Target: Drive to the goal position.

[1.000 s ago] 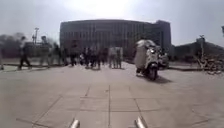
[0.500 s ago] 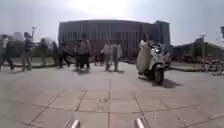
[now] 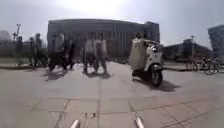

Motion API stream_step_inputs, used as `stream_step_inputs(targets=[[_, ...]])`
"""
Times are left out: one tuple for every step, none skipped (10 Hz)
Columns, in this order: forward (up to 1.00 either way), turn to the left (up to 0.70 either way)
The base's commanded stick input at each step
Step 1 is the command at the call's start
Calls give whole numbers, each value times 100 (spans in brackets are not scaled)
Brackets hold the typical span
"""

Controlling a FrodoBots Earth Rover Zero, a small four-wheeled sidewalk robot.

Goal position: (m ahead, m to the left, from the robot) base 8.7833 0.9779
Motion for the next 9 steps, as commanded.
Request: stream_step_inputs(targets=[[85,1],[85,1],[85,1],[85,1],[85,1],[85,1],[85,6],[85,13],[85,15]])
